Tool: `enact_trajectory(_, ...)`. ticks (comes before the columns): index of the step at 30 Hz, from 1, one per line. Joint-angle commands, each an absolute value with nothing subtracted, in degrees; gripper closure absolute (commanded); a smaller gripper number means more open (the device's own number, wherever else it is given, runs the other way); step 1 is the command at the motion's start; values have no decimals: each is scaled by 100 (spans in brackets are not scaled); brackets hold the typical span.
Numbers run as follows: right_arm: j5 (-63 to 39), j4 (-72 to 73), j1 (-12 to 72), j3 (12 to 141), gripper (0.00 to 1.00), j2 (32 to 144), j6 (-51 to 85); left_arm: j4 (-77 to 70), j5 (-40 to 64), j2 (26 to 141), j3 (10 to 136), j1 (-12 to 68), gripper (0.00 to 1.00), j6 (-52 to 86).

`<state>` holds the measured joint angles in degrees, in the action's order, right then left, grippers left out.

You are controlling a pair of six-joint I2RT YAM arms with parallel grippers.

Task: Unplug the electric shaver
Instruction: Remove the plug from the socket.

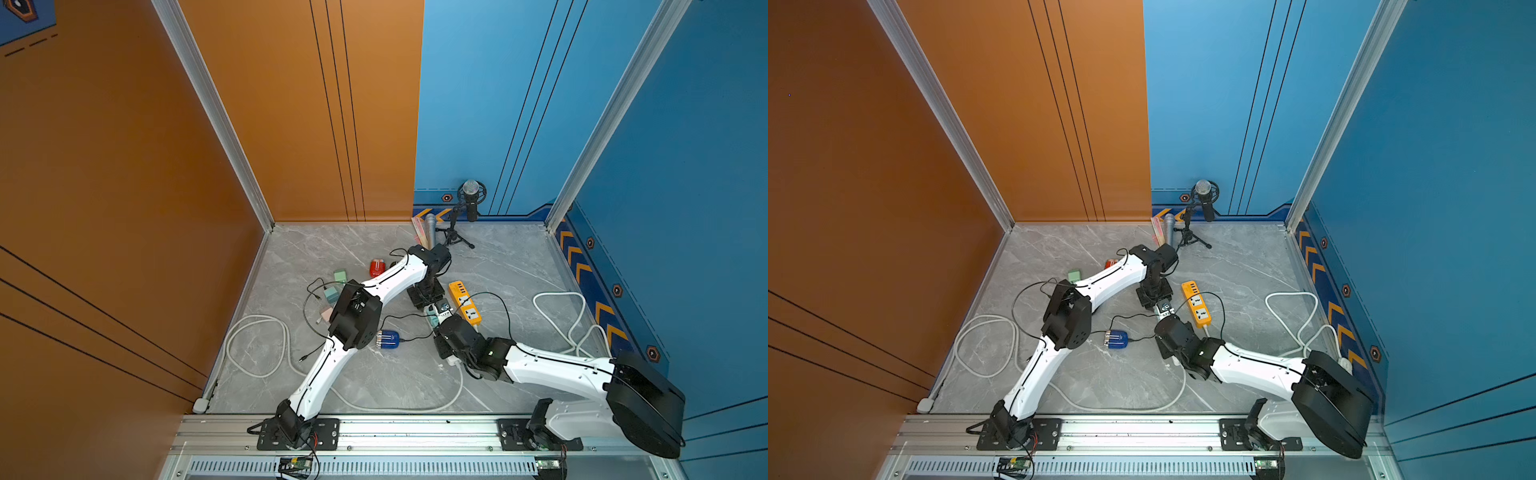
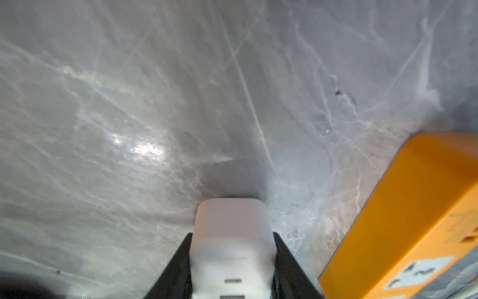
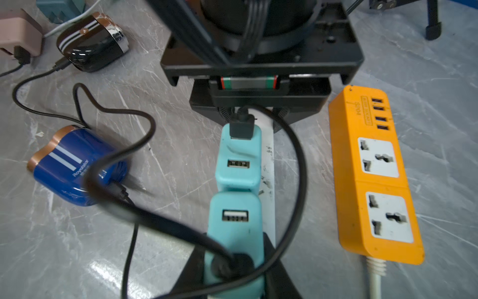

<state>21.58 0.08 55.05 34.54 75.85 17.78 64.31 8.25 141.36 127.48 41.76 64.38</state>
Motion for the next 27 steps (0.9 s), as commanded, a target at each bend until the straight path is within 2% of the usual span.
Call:
enact_trajectory(1,2845,416,5740,3737,87,7575,1371,6386,1072,14507,12719,4333,74,6493)
enact_trajectory(4,2446,471,5596,3684,87,7507,1529,6389,1070,14500,12719,4324,74,6484)
enact_trajectory(11,290,673,4575,3419,87,7233,2499,6390,1014,14476,12718,4315,74,6436)
enact_trajectory(15,-425,666,4250,3546,87,7415,2716,6416,1022,14502,12770,4333,74,6419)
enact_trajectory(17,-492,613,4249,3629,87,7524,2707,6425,1028,14516,12775,4342,74,6422)
enact_trajectory(23,990,507,4822,3626,90,7351,2085,6443,1051,14533,12738,4351,74,6425)
enact_trajectory(27,1445,229,5081,3794,90,7487,1722,6443,1089,14563,12764,4368,74,6424)
